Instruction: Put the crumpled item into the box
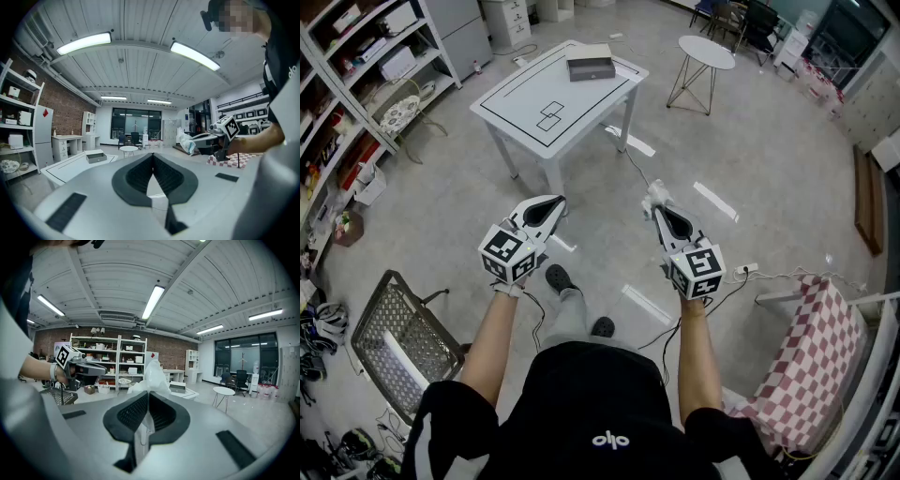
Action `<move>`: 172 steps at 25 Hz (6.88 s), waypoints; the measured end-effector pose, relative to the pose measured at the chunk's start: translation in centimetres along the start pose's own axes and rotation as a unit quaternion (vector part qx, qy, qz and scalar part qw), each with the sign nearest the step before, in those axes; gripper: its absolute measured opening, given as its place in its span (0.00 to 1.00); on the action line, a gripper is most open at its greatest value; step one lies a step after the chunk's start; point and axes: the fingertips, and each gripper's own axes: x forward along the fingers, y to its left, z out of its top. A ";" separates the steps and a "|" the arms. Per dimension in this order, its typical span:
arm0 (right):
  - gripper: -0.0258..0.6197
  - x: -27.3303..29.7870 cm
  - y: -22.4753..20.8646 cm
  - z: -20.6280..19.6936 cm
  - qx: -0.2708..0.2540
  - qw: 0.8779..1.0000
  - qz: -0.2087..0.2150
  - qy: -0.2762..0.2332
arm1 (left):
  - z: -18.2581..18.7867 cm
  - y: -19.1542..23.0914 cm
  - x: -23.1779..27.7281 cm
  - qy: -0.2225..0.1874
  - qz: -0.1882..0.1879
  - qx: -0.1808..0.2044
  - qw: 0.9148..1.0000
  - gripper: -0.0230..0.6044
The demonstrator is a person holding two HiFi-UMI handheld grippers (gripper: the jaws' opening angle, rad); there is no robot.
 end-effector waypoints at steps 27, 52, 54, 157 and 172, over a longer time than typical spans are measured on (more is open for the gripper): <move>0.07 20.3 -8.8 3.2 0.034 0.999 -0.027 0.017 | 1.1 19.7 11.7 0.000 -0.011 -0.006 1.000 0.04; 0.07 33.4 -20.7 4.3 0.063 0.994 -0.089 0.031 | 1.3 31.3 28.3 0.007 -0.084 -0.031 0.996 0.04; 0.07 34.7 -23.0 4.1 0.065 0.993 -0.089 0.030 | 1.3 32.0 30.6 0.008 -0.085 -0.028 0.996 0.04; 0.07 88.1 -48.6 -11.5 0.075 0.943 0.167 0.280 | -10.2 66.8 64.9 0.126 0.091 -0.152 0.976 0.04; 0.07 93.9 -46.5 -16.7 0.064 0.899 0.197 0.384 | -11.1 70.1 64.9 0.127 0.121 -0.175 0.969 0.04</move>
